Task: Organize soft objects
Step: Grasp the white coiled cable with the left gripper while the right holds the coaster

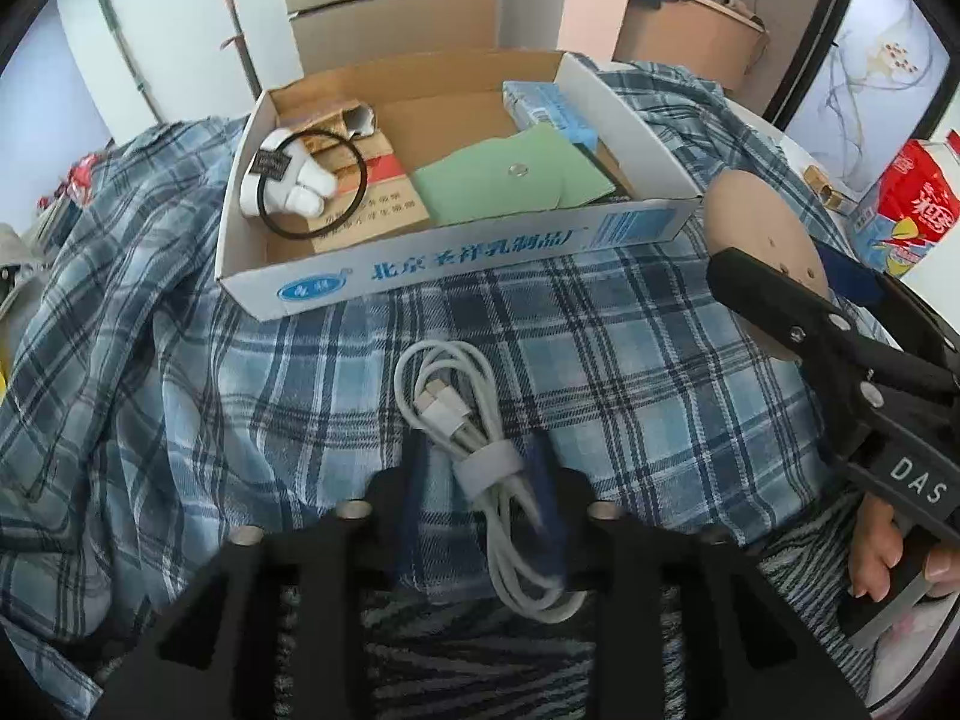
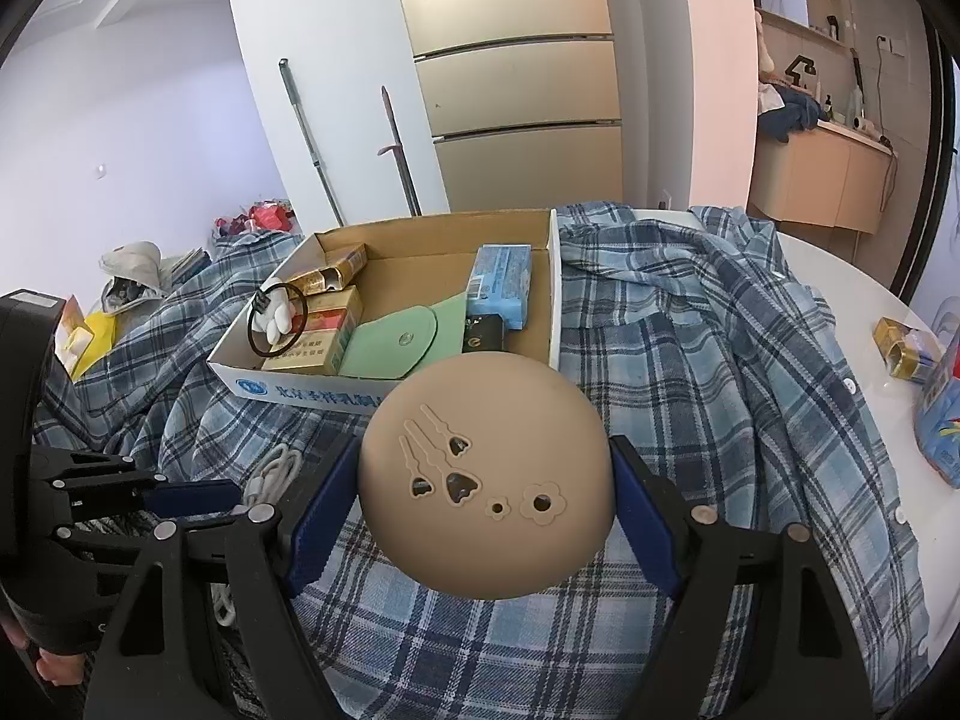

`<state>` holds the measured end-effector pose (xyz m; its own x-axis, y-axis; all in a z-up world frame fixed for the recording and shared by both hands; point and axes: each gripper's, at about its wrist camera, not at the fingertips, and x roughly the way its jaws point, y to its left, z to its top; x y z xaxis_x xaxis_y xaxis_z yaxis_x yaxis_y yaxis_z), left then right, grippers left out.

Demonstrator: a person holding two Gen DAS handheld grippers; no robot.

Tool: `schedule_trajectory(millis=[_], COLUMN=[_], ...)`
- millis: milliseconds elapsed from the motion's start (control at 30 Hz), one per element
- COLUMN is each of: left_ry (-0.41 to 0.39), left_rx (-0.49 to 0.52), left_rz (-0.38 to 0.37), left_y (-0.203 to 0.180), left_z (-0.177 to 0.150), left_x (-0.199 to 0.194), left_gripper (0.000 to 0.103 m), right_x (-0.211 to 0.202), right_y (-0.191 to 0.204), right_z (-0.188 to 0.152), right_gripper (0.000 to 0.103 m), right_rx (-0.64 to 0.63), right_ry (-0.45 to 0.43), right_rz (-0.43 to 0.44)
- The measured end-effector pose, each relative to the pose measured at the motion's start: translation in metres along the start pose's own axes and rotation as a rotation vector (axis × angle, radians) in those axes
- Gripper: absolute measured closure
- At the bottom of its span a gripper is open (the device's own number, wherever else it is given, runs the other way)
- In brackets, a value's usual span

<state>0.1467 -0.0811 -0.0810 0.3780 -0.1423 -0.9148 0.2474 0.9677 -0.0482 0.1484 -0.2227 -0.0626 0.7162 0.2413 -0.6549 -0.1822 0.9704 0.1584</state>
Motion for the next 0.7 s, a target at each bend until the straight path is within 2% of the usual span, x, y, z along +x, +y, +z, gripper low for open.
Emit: schedule_trajectory(millis=[33, 67, 133, 167, 200, 267, 333, 533, 567, 600, 700], left_ry=[0.002, -0.004, -0.006, -0.006, -0.008, 0.007, 0.023, 0.032, 0.03, 0.02, -0.019], left_rx=[-0.005, -0.011, -0.004, 0.001, -0.002, -0.011, -0.02, -0.015, -0.014, -0.017, -0.022], left_rz=[0.002, 0.003, 0.004, 0.004, 0.003, -0.022, -0.039, -0.008, -0.006, -0.007, -0.034], left_y=[0.001, 0.001, 0.001, -0.001, -0.001, -0.002, -0.004, -0.008, -0.008, -0.007, -0.008], left_z=[0.0, 0.0, -0.002, -0.003, -0.004, -0.003, -0.002, 0.001, 0.001, 0.001, 0.001], left_x=[0.001, 0.0, 0.0, 0.0, -0.001, 0.001, 0.003, 0.009, 0.01, 0.009, 0.004], left_gripper=[0.038, 0.036, 0.036, 0.04, 0.054, 0.061, 0.065, 0.065, 0.068, 0.077, 0.082], right_x=[0.0, 0.0, 0.0, 0.0, 0.0, 0.0, 0.0, 0.0, 0.0, 0.0, -0.001], right_y=[0.0, 0.001, 0.0, 0.0, 0.0, 0.0, 0.0, -0.001, -0.001, -0.001, -0.001], right_z=[0.0, 0.0, 0.0, 0.0, 0.0, 0.0, 0.0, 0.0, 0.0, 0.0, 0.0], right_gripper=[0.023, 0.023, 0.023, 0.023, 0.023, 0.023, 0.023, 0.023, 0.023, 0.023, 0.023], right_rx=[-0.001, -0.002, 0.0, 0.0, 0.001, 0.003, 0.004, 0.004, 0.004, 0.004, 0.005], right_ry=[0.0, 0.0, 0.0, 0.001, 0.003, 0.004, 0.004, 0.005, 0.006, 0.006, -0.002], right_rz=[0.0, 0.001, -0.001, 0.0, 0.0, 0.001, 0.001, 0.002, 0.002, 0.002, 0.002])
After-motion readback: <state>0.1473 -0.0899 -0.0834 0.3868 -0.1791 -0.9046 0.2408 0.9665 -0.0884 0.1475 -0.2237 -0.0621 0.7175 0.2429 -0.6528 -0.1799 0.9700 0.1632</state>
